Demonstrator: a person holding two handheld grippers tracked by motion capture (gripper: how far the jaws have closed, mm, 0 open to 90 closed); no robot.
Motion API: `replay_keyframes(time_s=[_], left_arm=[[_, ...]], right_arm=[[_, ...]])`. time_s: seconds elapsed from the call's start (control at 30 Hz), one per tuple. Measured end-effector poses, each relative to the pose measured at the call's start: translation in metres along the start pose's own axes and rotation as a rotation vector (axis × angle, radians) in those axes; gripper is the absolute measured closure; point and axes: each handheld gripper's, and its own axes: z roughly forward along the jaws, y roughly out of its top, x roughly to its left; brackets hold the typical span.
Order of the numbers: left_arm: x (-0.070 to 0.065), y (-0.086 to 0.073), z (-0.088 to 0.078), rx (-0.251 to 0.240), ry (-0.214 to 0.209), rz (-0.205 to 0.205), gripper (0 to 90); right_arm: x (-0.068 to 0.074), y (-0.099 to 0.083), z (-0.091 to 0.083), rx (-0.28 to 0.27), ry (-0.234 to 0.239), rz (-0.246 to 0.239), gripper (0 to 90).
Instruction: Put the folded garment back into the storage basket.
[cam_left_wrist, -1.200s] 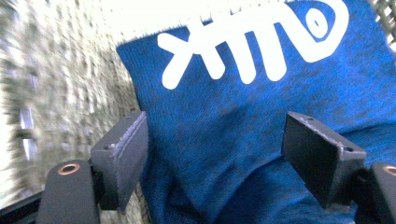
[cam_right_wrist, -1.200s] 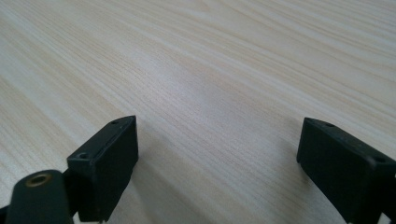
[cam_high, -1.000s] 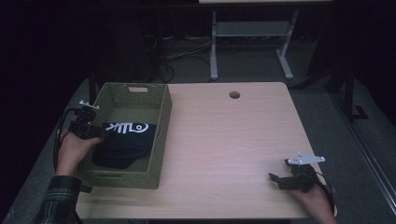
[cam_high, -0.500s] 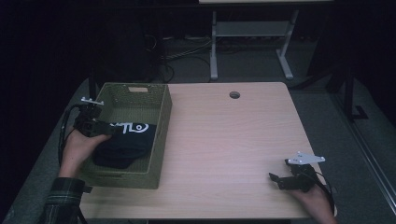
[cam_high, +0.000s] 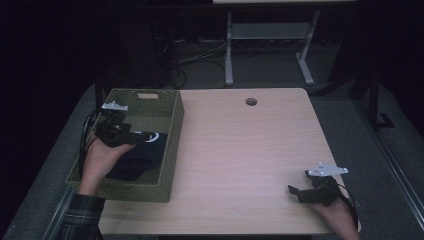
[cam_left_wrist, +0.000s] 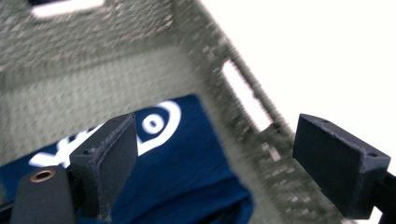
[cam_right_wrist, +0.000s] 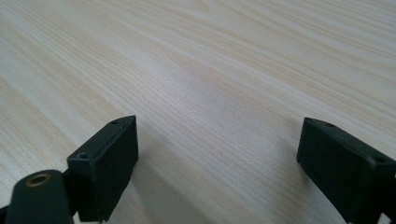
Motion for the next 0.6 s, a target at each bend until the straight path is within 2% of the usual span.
replay_keyframes(time_s=[0.27, 0.4, 0.6], left_arm=[[-0.045, 0.008, 0.008, -0.049, -0.084, 0.064, 14.0], [-0.067, 0.009, 0.019, -0.054, -0.125, 0.101, 14.0], [-0.099, 0.007, 0.035, -0.081, -0.18, 0.129, 14.0]], right_arm=[[0.0, 0.0, 0.0, -0.001, 0.001, -0.001, 12.3], [0.0, 0.0, 0.0, -0.001, 0.001, -0.001, 12.3], [0.0, 0.0, 0.0, -0.001, 0.001, 0.001, 12.3]])
